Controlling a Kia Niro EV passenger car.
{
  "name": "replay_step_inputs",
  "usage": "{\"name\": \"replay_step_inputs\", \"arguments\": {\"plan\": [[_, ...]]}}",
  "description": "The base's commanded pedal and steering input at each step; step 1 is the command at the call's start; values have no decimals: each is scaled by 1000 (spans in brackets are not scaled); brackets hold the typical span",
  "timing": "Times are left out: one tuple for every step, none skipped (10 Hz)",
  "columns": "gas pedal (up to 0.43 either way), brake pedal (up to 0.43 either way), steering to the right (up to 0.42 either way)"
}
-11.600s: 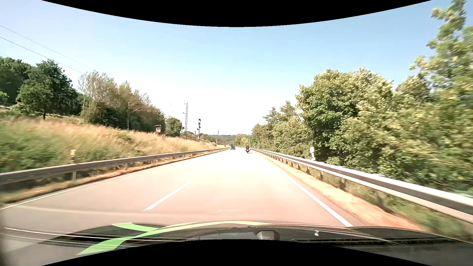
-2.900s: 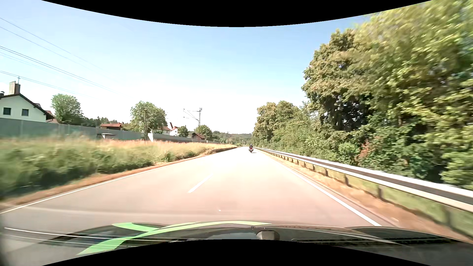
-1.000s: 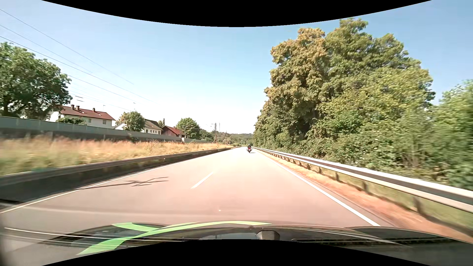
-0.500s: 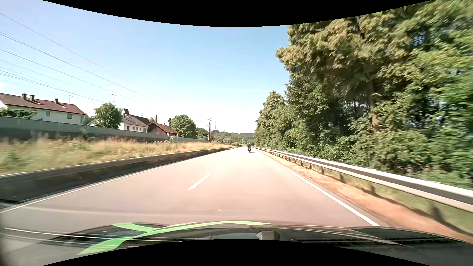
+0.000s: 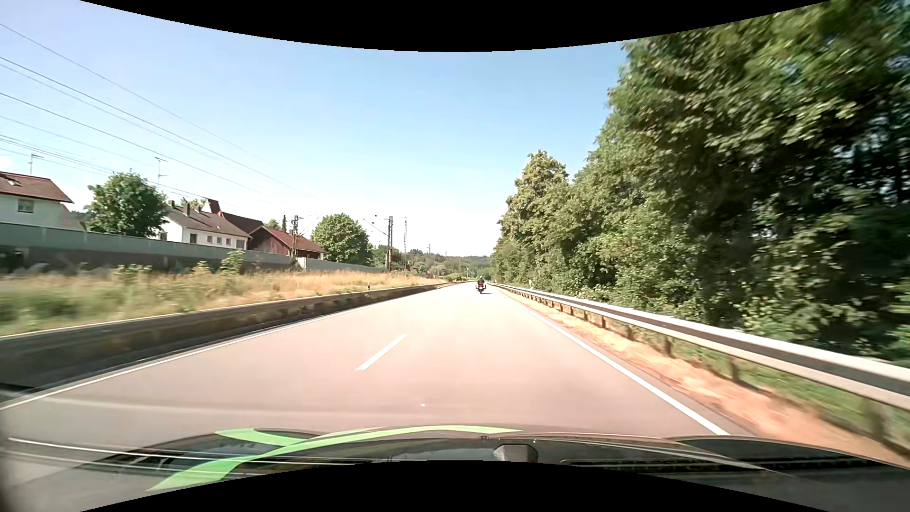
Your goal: Follow the waypoints while adhering to traffic rules and regulations
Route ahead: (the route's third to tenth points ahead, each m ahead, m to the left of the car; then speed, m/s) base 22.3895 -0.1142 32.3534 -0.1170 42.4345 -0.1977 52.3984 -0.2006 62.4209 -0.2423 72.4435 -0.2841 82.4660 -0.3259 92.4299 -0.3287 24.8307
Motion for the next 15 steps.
{"name": "replay_step_inputs", "arguments": {"plan": [[228, 0, -2], [240, 0, -3], [240, 0, -2], [240, 0, -2], [209, 0, -1], [209, 0, -1], [209, 0, -1], [220, 0, 0], [220, 0, 0], [240, 0, 1], [248, 0, 1], [248, 0, 1], [248, 0, 1], [228, 0, 1], [209, 0, 1]]}}
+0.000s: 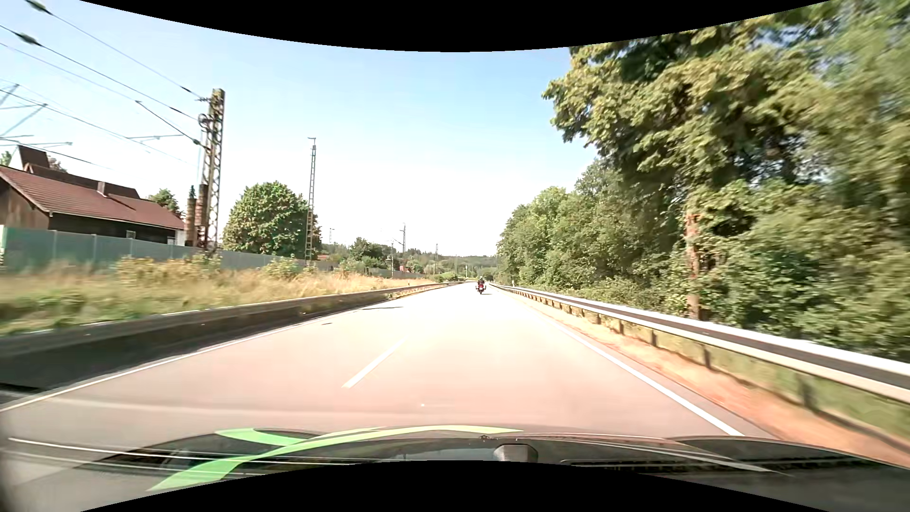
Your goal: Follow the waypoints while adhering to traffic rules and regulations
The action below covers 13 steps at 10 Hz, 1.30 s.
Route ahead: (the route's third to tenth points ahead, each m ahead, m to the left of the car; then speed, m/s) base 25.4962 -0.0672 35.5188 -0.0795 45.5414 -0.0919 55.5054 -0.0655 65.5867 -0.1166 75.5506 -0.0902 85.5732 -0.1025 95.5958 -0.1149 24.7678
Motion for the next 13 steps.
{"name": "replay_step_inputs", "arguments": {"plan": [[209, 0, 1], [209, 0, 1], [197, 0, 1], [197, 0, 0], [197, 0, 0], [197, 0, 0], [197, 0, 0], [197, 0, 0], [197, 0, 0], [197, 0, 0], [189, 0, 0], [189, 0, 0], [197, 0, 0]]}}
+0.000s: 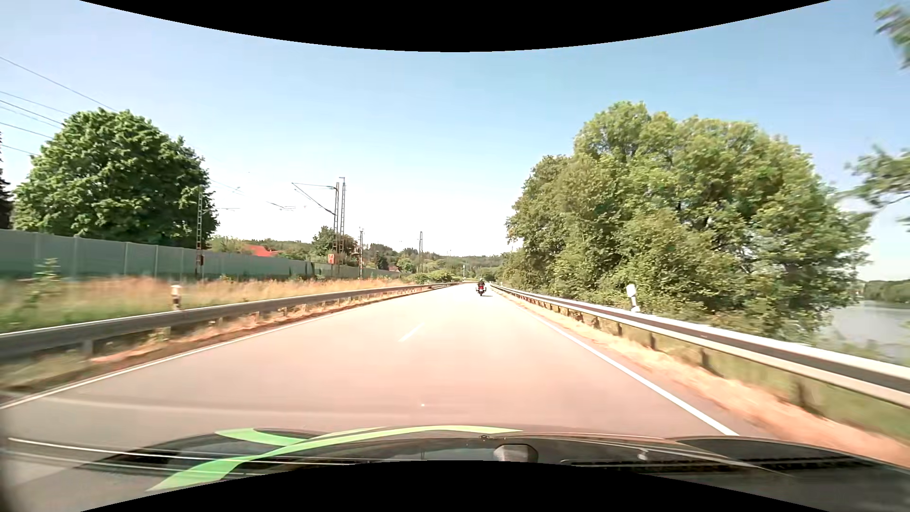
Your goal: Follow the waypoints while adhering to traffic rules and regulations
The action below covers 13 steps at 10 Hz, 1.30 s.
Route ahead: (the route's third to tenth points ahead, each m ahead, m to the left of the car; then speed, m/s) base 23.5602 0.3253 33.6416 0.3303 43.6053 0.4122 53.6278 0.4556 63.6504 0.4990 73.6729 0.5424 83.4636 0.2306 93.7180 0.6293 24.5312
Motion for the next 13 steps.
{"name": "replay_step_inputs", "arguments": {"plan": [[197, 0, 0], [197, 0, 0], [197, 0, 0], [197, 0, 0], [197, 0, 0], [197, 0, 0], [169, 0, 0], [169, 0, 0], [169, 0, 0], [169, 0, 0], [169, 0, 0], [177, 0, 0], [197, 0, 0]]}}
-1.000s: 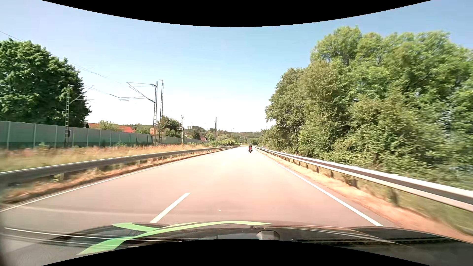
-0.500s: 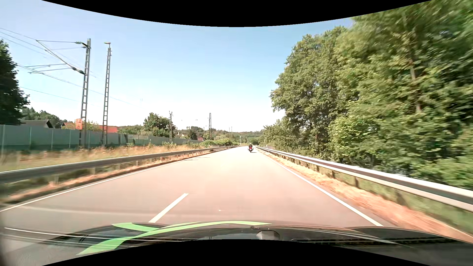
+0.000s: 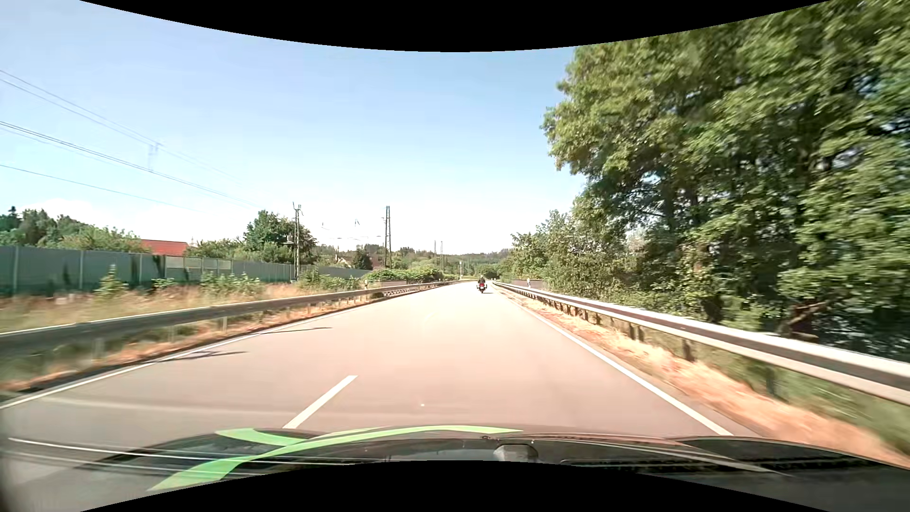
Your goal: Follow the waypoints while adhering to traffic rules and regulations
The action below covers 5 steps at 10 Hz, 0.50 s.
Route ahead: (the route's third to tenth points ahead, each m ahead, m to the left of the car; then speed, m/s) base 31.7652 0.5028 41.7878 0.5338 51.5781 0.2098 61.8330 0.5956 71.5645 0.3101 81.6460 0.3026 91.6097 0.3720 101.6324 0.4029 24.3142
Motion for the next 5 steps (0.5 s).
{"name": "replay_step_inputs", "arguments": {"plan": [[197, 0, 0], [209, 0, 0], [209, 0, 0], [197, 0, 0], [177, 0, 0]]}}
